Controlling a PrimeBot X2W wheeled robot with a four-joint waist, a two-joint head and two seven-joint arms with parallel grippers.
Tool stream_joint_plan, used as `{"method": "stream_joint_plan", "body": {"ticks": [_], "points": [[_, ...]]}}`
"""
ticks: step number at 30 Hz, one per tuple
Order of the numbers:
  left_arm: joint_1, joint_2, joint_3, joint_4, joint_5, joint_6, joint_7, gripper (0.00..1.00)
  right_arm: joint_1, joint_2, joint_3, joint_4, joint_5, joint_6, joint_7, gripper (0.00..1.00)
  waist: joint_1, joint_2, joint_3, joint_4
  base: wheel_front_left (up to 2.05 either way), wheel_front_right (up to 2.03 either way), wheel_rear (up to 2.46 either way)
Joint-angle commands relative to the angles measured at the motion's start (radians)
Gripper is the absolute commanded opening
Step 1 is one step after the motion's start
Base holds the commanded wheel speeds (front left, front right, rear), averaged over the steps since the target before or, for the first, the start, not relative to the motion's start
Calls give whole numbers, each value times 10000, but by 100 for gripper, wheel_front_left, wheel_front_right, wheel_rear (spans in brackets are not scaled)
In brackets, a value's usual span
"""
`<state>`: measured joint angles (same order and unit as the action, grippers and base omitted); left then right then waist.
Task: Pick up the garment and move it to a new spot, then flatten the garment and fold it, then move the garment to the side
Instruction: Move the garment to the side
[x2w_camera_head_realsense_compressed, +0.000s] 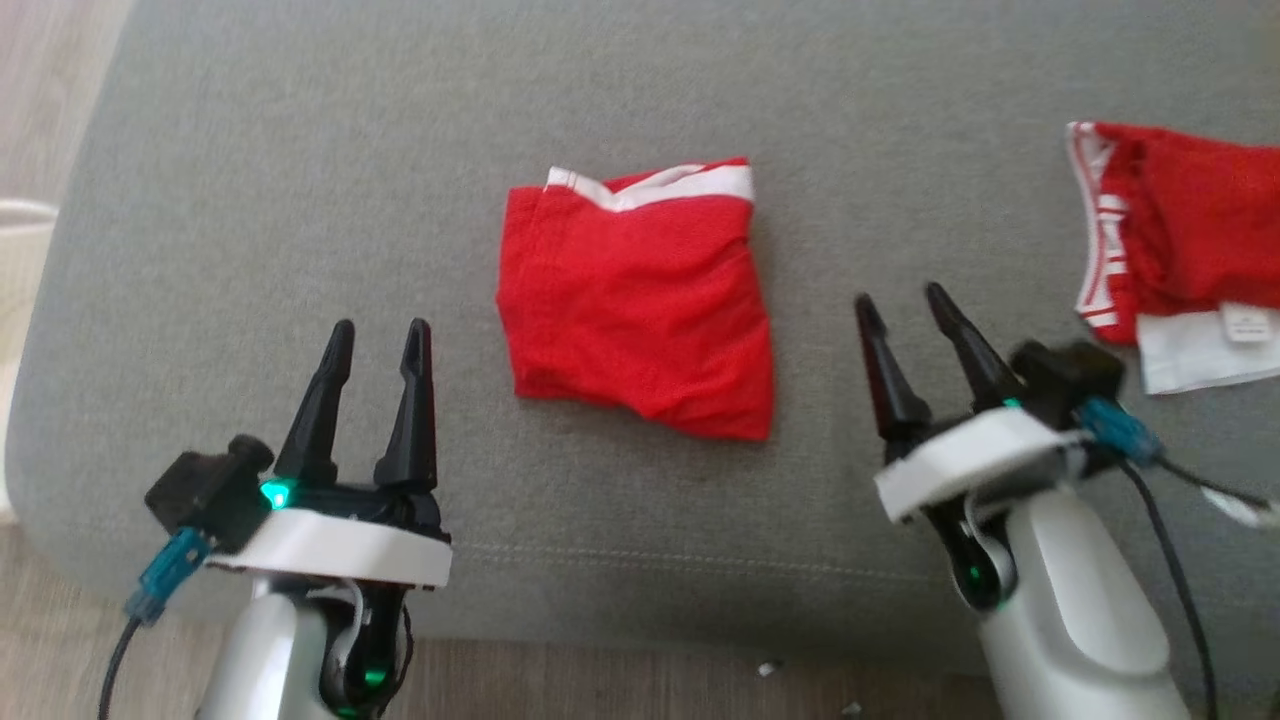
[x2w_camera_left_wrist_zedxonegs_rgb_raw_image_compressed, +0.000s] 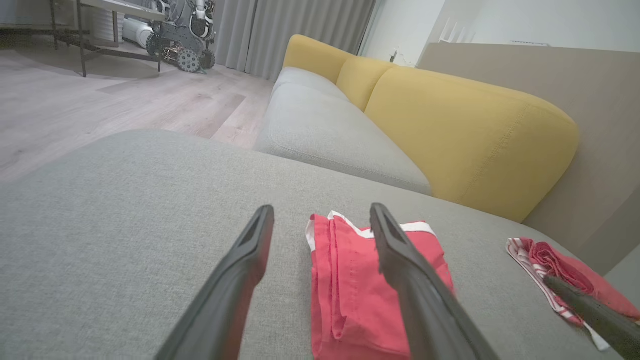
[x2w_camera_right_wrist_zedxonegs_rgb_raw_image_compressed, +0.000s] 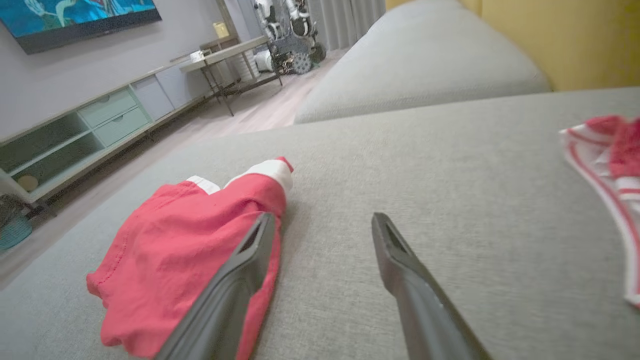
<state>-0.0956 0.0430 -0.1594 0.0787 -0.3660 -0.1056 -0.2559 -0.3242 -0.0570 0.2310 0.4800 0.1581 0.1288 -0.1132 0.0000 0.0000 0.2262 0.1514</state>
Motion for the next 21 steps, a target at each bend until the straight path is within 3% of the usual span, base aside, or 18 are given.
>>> {"method": "stream_joint_plan", "body": {"ticks": [1, 10, 21], "points": [[-522, 72, 199, -376, -79, 53, -59, 100, -552, 39, 439, -70, 230, 19, 143, 100, 0, 0, 331, 291, 0, 0, 0], [-751, 72, 28, -286, -238, 91, -59, 100, -1789, -326, 1811, 1010, 2093, 19, 1041, 100, 0, 0, 903, 901, 0, 0, 0], [-877, 72, -100, -354, -340, 173, -59, 100, -2623, -723, 2628, 2157, 2897, 19, 1483, 100, 0, 0, 1079, 1287, 0, 0, 0]]}}
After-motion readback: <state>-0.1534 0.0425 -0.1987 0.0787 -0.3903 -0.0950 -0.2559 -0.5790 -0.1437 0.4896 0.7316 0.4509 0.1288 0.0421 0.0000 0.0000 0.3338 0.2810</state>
